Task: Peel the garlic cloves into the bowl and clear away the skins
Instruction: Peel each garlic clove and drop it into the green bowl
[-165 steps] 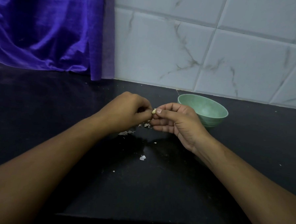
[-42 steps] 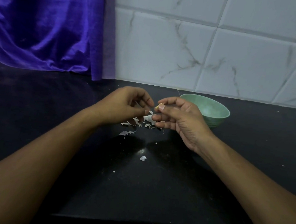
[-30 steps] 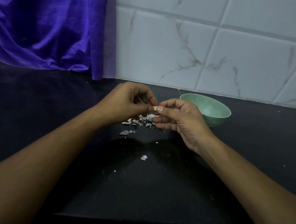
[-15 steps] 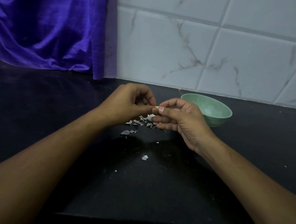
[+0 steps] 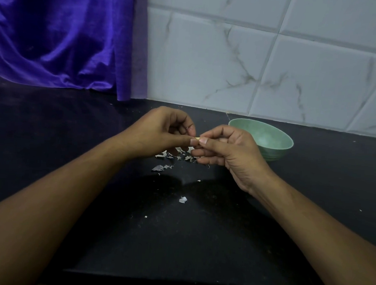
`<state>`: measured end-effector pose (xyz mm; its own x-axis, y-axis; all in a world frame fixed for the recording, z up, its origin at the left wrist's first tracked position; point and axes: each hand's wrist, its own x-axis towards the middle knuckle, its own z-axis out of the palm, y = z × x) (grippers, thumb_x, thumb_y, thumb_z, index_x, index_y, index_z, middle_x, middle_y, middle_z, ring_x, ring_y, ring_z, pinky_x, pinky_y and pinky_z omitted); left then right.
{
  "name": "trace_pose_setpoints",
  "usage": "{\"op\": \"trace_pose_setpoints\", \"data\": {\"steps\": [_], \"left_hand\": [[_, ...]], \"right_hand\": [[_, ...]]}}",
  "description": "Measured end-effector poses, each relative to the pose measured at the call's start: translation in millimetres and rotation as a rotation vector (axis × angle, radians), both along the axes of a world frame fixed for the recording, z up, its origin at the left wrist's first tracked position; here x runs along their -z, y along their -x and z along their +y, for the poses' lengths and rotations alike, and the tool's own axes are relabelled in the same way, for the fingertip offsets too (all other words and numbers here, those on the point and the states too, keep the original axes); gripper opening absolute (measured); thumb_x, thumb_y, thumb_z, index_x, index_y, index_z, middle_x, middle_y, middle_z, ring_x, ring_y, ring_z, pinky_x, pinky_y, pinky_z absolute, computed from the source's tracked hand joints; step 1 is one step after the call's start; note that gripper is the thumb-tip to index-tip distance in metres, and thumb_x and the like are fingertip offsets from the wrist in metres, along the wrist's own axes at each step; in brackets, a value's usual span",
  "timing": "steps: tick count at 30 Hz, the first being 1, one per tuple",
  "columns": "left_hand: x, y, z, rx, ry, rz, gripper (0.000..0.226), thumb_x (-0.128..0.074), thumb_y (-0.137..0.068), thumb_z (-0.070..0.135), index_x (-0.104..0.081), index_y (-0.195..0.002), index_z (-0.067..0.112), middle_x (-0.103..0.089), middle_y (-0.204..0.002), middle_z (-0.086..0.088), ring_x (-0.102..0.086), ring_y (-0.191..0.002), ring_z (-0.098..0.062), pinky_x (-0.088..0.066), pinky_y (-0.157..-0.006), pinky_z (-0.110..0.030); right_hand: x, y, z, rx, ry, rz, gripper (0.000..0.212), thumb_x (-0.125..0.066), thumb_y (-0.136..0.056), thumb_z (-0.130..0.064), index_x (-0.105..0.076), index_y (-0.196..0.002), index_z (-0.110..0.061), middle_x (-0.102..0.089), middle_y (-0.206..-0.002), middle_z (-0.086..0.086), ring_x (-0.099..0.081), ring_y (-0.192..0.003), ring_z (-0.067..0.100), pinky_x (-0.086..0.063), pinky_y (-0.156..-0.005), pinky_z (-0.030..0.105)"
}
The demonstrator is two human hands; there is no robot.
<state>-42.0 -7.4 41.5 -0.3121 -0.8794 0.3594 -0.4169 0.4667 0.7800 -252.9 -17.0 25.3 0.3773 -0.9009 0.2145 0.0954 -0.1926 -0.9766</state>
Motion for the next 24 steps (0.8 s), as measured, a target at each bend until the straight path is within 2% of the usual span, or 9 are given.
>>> {"op": "trace_pose_setpoints", "data": {"steps": [1, 6, 8, 11, 14, 16, 19, 22, 24], "left_hand": [[-0.5, -0.4, 0.6, 0.011, -0.006, 0.001, 0.016, -0.077, -0.091, 0.009, -0.068, -0.098, -0.001, -0.071, -0.080, -0.015, -0.066, -0.070, -0.016, -0.059, -0.062, -0.027], [0.6, -0.6, 1.1, 0.044, -0.005, -0.011, 0.015, -0.075, -0.093, 0.008, -0.066, -0.099, -0.003, -0.070, -0.082, -0.024, -0.068, -0.068, -0.016, -0.060, -0.063, -0.029], [1.7, 0.5, 0.0, 0.039, 0.012, -0.007, 0.012, -0.074, -0.094, 0.007, -0.066, -0.098, -0.002, -0.069, -0.078, -0.017, -0.066, -0.067, -0.013, -0.058, -0.061, -0.026], [3.6, 1.2, -1.6, -0.029, 0.117, -0.092, 0.009, -0.075, -0.095, 0.014, -0.068, -0.094, 0.009, -0.070, -0.078, -0.006, -0.063, -0.065, -0.010, -0.052, -0.060, -0.024], [6.1, 2.9, -2.7, -0.103, 0.222, -0.172, 0.008, -0.075, -0.095, 0.021, -0.067, -0.092, 0.019, -0.070, -0.080, -0.003, -0.063, -0.067, -0.019, -0.051, -0.060, -0.031], [5.7, 3.0, -2.4, -0.122, 0.244, -0.189, 0.008, -0.073, -0.096, 0.020, -0.066, -0.093, 0.019, -0.070, -0.080, -0.002, -0.064, -0.070, -0.021, -0.051, -0.062, -0.032], [3.0, 0.7, -2.1, -0.115, 0.237, -0.184, 0.006, -0.072, -0.097, 0.018, -0.067, -0.096, 0.016, -0.070, -0.082, 0.000, -0.065, -0.071, -0.015, -0.055, -0.062, -0.029], [3.1, 0.6, -1.8, -0.092, 0.257, -0.205, 0.005, -0.072, -0.097, 0.017, -0.067, -0.096, 0.017, -0.070, -0.084, 0.002, -0.065, -0.072, -0.013, -0.055, -0.065, -0.032], [4.5, 1.2, -2.3, -0.086, 0.268, -0.222, 0.005, -0.072, -0.097, 0.018, -0.067, -0.096, 0.018, -0.069, -0.084, 0.002, -0.064, -0.073, -0.014, -0.053, -0.065, -0.034]], "right_hand": [[-0.2, 0.1, 0.3, -0.005, -0.002, 0.001, 0.007, -0.070, -0.093, -0.001, -0.066, -0.098, -0.001, -0.079, -0.095, 0.018, -0.078, -0.080, 0.026, -0.065, -0.069, 0.032], [-1.4, 0.0, 1.4, -0.024, -0.039, -0.024, 0.005, -0.069, -0.093, 0.000, -0.065, -0.096, -0.001, -0.078, -0.096, 0.019, -0.078, -0.078, 0.024, -0.065, -0.069, 0.032], [-1.7, -0.4, 1.2, -0.021, -0.061, -0.042, 0.005, -0.069, -0.092, -0.001, -0.066, -0.095, -0.002, -0.078, -0.097, 0.018, -0.078, -0.078, 0.023, -0.065, -0.068, 0.031], [0.5, -3.9, 0.5, -0.011, -0.119, -0.086, 0.004, -0.068, -0.093, -0.001, -0.065, -0.094, -0.003, -0.078, -0.099, 0.018, -0.078, -0.080, 0.024, -0.065, -0.069, 0.032], [2.5, -7.6, -0.7, 0.004, -0.176, -0.144, 0.006, -0.068, -0.093, 0.000, -0.065, -0.092, -0.005, -0.077, -0.098, 0.019, -0.078, -0.081, 0.027, -0.065, -0.070, 0.034], [1.0, -7.6, -1.3, -0.002, -0.186, -0.149, 0.006, -0.069, -0.092, -0.001, -0.065, -0.093, -0.005, -0.077, -0.098, 0.020, -0.078, -0.082, 0.028, -0.065, -0.073, 0.035], [-1.7, -6.6, -1.0, -0.025, -0.212, -0.150, 0.005, -0.070, -0.092, -0.006, -0.065, -0.092, -0.006, -0.076, -0.095, 0.020, -0.078, -0.082, 0.027, -0.065, -0.073, 0.036], [-1.4, -5.8, -1.2, -0.050, -0.217, -0.136, 0.007, -0.070, -0.090, -0.002, -0.065, -0.092, -0.004, -0.077, -0.098, 0.018, -0.077, -0.080, 0.025, -0.065, -0.071, 0.035], [-1.8, -4.4, -1.5, -0.070, -0.211, -0.121, 0.012, -0.070, -0.089, 0.001, -0.066, -0.099, -0.002, -0.077, -0.102, 0.017, -0.077, -0.080, 0.024, -0.065, -0.071, 0.034]]}}
